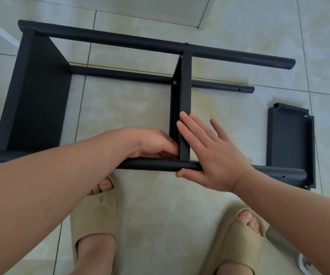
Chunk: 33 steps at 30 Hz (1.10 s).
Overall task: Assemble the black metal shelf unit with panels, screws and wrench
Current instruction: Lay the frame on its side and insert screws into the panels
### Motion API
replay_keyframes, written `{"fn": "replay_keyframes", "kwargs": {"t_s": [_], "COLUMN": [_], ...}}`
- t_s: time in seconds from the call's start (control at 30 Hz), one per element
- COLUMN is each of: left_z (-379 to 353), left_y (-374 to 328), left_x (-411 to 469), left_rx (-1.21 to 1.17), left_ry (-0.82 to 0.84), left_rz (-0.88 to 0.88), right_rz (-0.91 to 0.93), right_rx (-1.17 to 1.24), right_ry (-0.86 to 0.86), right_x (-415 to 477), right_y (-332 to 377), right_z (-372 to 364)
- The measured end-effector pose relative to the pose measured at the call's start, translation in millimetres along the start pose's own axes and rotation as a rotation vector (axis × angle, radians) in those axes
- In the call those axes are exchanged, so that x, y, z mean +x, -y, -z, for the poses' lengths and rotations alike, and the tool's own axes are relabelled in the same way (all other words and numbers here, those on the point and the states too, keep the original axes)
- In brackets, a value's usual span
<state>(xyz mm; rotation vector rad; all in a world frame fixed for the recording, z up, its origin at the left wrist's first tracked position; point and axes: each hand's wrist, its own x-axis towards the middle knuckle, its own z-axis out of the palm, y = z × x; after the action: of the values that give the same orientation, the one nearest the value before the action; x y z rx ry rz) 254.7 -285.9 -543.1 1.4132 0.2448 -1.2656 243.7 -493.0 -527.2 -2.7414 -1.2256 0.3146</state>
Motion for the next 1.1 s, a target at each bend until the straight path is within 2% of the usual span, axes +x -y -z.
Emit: {"fn": "replay_keyframes", "kwargs": {"t_s": [0.33, 0.47, 0.8, 1.0, 1.1], "left_z": [1.3, -0.8, 2.8, 0.5, 1.8], "left_y": [-0.7, -2.0, 0.4, 0.2, -0.6], "left_x": [-1.1, -0.8, 0.3, 2.3, 1.8], "left_rx": [-0.069, 0.055, -0.076, 0.038, 0.013], "left_ry": [0.079, 0.004, 0.076, 0.004, 0.019], "left_rz": [0.037, 0.007, 0.032, 0.008, 0.012], "right_rz": [0.000, -0.001, 0.001, -0.001, -0.001], "right_rx": [0.003, 0.004, -0.006, 0.000, -0.004], "right_ry": [-0.005, -0.003, 0.001, 0.005, 0.001], "right_x": [-0.1, -0.3, -0.3, -0.3, -0.4], "right_y": [0.0, 0.3, 0.2, 0.4, 0.2], "right_z": [0.0, 0.2, 0.1, 0.8, 0.6]}}
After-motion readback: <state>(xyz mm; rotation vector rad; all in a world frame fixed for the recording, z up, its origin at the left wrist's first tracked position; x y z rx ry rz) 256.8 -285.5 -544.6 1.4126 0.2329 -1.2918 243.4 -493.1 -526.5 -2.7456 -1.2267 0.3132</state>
